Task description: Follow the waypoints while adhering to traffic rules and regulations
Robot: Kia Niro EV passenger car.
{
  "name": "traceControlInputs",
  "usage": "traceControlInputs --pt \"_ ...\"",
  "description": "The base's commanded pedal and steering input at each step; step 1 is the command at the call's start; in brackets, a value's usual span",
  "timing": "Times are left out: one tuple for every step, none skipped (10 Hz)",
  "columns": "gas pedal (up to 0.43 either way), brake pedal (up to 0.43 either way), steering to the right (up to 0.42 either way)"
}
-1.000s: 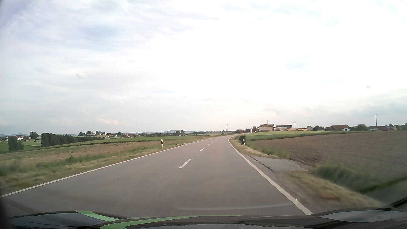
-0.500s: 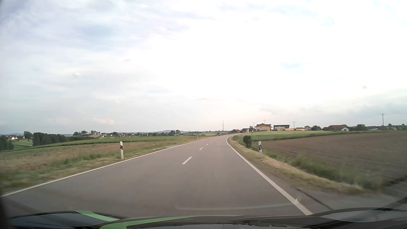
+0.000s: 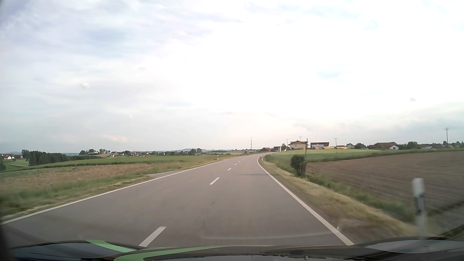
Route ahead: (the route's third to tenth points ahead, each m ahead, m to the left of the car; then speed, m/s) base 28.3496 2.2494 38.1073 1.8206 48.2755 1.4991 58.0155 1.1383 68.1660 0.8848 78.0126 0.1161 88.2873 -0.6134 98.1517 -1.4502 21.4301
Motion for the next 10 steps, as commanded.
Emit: traceControlInputs --pt "0.209 0.0 0.003" --pt "0.197 0.0 0.003" --pt "0.177 0.0 0.001" --pt "0.169 0.0 0.0" --pt "0.169 0.0 0.0" --pt "0.169 0.0 0.0" --pt "0.169 0.0 0.0" --pt "0.169 0.0 0.0" --pt "0.169 0.0 0.0" --pt "0.169 0.0 0.001"
